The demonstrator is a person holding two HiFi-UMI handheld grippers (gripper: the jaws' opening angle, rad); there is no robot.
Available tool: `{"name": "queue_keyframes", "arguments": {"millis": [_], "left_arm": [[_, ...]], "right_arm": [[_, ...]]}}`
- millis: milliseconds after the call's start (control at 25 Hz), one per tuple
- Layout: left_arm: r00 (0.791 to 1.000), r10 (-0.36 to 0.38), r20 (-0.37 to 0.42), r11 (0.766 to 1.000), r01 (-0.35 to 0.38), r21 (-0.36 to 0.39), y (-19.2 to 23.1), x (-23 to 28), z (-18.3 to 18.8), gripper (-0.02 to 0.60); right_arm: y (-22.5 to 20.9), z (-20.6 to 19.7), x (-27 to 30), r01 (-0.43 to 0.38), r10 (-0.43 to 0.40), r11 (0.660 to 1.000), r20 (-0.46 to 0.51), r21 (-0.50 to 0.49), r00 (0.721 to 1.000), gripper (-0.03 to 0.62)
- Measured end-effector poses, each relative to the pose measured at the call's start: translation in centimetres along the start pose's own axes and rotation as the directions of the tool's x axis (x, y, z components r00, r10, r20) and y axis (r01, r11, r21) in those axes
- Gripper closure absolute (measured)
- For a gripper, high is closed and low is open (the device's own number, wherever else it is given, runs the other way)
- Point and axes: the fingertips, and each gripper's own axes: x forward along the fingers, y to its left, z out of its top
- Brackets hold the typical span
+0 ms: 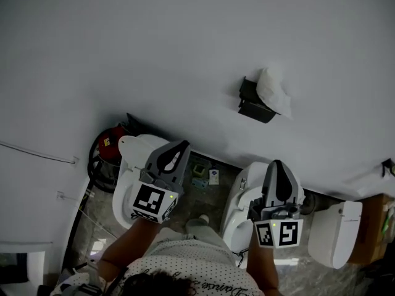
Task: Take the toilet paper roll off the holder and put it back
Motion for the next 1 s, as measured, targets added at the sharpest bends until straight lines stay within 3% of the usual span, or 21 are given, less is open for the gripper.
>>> {"name": "queue_keyframes", "arguments": {"millis": [240,480,1000], "left_arm": [[0.999,0.047,-0.007,0.999,-0.047,-0.02,-0.4,3.7,-0.3,0.565],[0.999,0.041,-0.029,0.999,-0.042,-0.033,-0.3,7.2,-1.3,0.565],[0.996,-0.077,0.052,0.997,0.077,0.0,5.1,20.1,0.5,0.564]], "right_arm": [[-4.1,-0.4,2.5,-0.037,0.037,0.999,-0.002,0.011,0.999,0.582],[-6.5,-2.3,4.4,-0.026,0.027,0.999,-0.023,0.045,0.999,0.582],[-10.9,-2.3,13.4,0.08,-0.079,0.996,0.025,-0.039,0.997,0.582]]}}
